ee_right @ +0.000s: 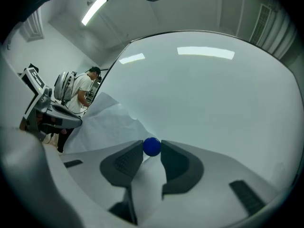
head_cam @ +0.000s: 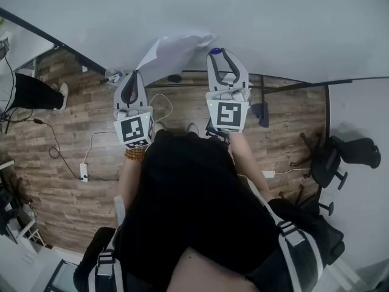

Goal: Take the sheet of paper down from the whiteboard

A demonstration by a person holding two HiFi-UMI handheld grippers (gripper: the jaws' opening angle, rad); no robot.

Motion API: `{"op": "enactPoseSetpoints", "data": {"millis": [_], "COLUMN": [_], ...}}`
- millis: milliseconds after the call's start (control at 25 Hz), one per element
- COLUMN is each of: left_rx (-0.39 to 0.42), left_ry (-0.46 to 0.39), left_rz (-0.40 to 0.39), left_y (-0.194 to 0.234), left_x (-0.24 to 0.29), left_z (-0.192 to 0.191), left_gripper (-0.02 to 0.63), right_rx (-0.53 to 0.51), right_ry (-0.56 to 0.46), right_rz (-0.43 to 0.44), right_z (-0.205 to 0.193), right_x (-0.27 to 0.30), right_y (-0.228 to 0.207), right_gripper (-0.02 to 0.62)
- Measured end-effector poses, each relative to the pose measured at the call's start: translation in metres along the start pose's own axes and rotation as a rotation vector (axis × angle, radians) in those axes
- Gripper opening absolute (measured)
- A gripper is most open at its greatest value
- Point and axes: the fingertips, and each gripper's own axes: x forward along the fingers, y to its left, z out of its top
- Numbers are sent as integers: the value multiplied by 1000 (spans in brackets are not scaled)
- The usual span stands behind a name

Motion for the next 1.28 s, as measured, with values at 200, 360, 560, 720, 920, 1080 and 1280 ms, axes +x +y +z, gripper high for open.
{"op": "enactPoseSetpoints", "data": {"millis": [200,360,560,720,920,1080,1280], "left_rx": [0,6,6,2,8,13,17], "left_ry": [9,7,4,3,-7,-20,-30], "left_rz": [12,14,14,18,18,24,17], "left_y": [-4,-7,-10,-10,-12,-12,-15], "left_x": [-2,-3,-4,-6,-8,-9,-9], "left_z": [-6,-8,-9,-9,-8,-6,-5], "left_gripper": [8,8,8,8,8,8,8], "right_rx": [52,118,192,216,196,192,203], "right_ry": [-14,-16,19,7,-25,-16,-20], "right_rz": [38,52,66,85,99,108,108], "right_z": [-4,-10,-25,-25,-21,-21,-20], "right_x": [-5,-9,-15,-17,-16,-15,-13], "right_y": [10,24,37,45,52,57,61], "right_gripper": [115,115,115,115,115,115,115]}}
